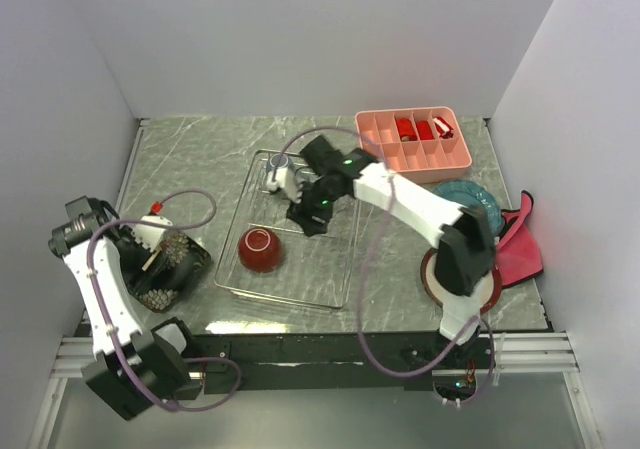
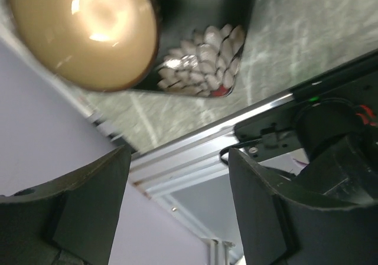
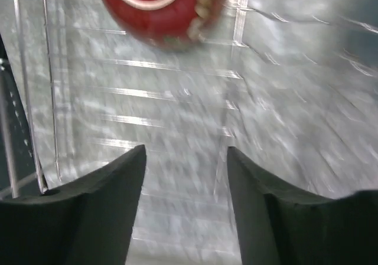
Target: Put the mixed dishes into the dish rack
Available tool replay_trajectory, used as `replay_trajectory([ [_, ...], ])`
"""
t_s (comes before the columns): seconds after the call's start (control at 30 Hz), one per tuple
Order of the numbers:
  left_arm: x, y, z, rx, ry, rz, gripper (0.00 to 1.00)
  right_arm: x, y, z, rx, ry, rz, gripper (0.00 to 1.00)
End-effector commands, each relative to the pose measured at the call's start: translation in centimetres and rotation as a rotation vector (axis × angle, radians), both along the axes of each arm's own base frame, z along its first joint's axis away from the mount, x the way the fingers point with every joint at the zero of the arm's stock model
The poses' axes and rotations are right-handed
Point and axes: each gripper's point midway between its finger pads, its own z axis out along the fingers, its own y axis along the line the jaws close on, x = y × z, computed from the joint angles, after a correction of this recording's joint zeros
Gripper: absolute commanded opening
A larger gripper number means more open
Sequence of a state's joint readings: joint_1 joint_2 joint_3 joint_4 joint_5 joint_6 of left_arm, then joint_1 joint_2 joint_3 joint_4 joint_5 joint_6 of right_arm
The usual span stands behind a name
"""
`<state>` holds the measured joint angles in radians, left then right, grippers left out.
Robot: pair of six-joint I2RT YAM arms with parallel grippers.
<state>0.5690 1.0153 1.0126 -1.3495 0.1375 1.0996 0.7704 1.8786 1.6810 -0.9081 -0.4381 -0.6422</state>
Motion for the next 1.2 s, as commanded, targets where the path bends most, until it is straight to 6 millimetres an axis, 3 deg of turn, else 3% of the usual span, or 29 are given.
replay_trajectory([
  [0.0, 1.3, -0.9, -0.5, -0.114, 0.025, 0.009, 0.72, 0.6, -1.9, 8.3, 0.169, -0.159, -0.116, 0.71],
  [0.13, 3.0, -0.6, 0.2, -0.116, -0.05, 0.097, 0.71, 1.7, -4.4, 9.7, 0.168, -0.164, -0.265, 0.77],
  [0.2, 3.2, -0.9, -0.2, -0.128, -0.052, 0.125, 0.7, 2.1, -5.4, 9.4, 0.128, -0.141, -0.328, 0.77],
  [0.33, 3.8, -2.7, -2.1, -0.16, -0.036, 0.083, 0.68, 3.6, -5.8, 10.3, 0.092, -0.145, -0.408, 0.77],
  [0.43, 4.6, -2.7, -3.7, -0.132, -0.016, 0.095, 0.65, 4.4, -5.6, 10.9, 0.089, -0.154, -0.436, 0.78],
  [0.6, 6.0, -1.6, -4.6, -0.109, -0.021, 0.142, 0.6, 5.0, -5.5, 11.9, 0.097, -0.157, -0.477, 0.78],
  [0.73, 6.7, -0.7, -5.4, -0.083, -0.007, 0.152, 0.59, 4.4, -6.2, 11.4, 0.09, -0.156, -0.496, 0.78],
  [1.0, 7.1, -1.5, -6.9, -0.132, 0.06, 0.128, 0.5, 3.8, -7.1, 11.2, 0.078, -0.18, -0.499, 0.78],
  [1.17, 7.7, -2.4, -7.5, -0.116, 0.075, 0.111, 0.35, 3.8, -7.4, 11.2, 0.074, -0.191, -0.491, 0.78],
])
